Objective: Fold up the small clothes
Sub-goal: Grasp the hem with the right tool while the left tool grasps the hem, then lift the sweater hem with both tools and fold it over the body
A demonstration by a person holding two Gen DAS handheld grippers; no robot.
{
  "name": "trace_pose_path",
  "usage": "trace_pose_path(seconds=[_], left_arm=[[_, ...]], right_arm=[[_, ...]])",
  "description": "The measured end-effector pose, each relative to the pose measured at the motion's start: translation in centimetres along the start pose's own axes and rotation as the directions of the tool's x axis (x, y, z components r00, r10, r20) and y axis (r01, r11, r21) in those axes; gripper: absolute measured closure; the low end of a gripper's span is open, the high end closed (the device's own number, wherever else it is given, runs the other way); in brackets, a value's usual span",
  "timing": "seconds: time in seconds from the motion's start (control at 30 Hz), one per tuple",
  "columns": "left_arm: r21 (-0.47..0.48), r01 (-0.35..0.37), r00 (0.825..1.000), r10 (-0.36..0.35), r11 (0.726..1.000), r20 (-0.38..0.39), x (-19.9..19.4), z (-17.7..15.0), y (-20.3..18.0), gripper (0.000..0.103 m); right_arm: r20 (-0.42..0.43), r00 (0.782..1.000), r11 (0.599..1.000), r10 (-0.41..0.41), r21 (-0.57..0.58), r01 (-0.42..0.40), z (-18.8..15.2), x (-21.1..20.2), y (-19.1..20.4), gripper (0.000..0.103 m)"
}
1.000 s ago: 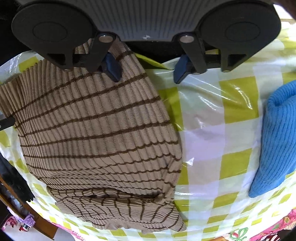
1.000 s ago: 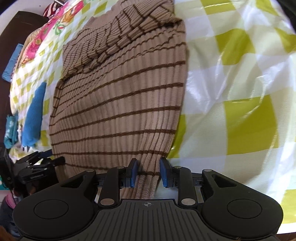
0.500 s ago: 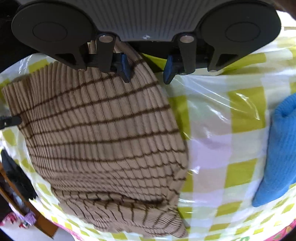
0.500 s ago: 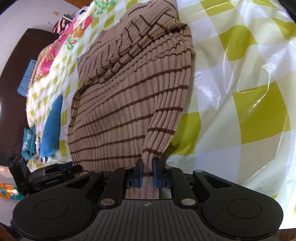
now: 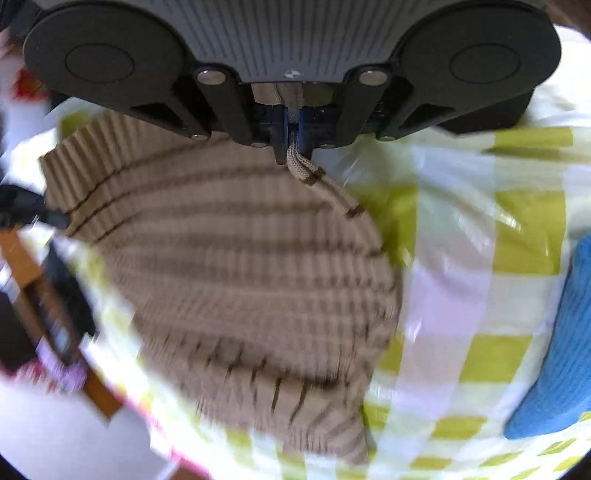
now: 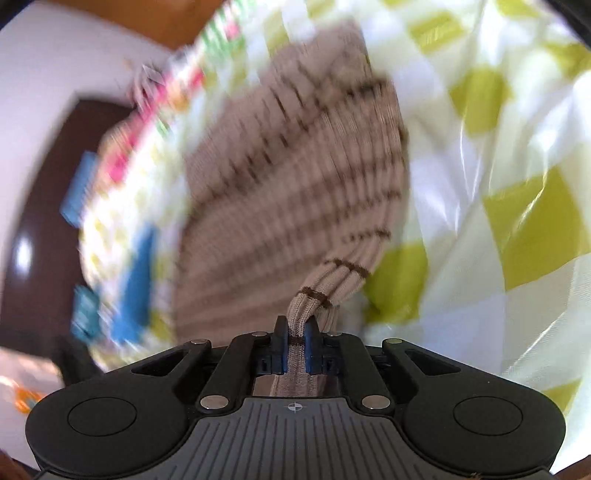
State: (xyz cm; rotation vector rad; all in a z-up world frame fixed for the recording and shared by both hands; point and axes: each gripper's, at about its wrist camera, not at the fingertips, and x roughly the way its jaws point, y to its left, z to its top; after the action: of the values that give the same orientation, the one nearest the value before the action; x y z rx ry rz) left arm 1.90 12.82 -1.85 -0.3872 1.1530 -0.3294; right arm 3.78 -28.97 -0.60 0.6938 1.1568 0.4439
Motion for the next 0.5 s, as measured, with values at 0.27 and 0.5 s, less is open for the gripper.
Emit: trace_pose_path(seconds=[0.27,0.5], left_arm=[[-0.05,0.16,0.952,-0.141,0.986,0.27,-3.2,7.5,-0.1,0.084],[-0.035,0.187,0.894,-0.156,0.982,0.421,-0.9,17.8,0.9,0.084]], right_arm=[[0.271,0.95,0.986,0.156,0.012,-0.165,3.5,-3.8,1.7,0.095],[0.465,0.864,0.97,0.192,0.047,-0.24,11.8,-1.6,1.6,0.095]])
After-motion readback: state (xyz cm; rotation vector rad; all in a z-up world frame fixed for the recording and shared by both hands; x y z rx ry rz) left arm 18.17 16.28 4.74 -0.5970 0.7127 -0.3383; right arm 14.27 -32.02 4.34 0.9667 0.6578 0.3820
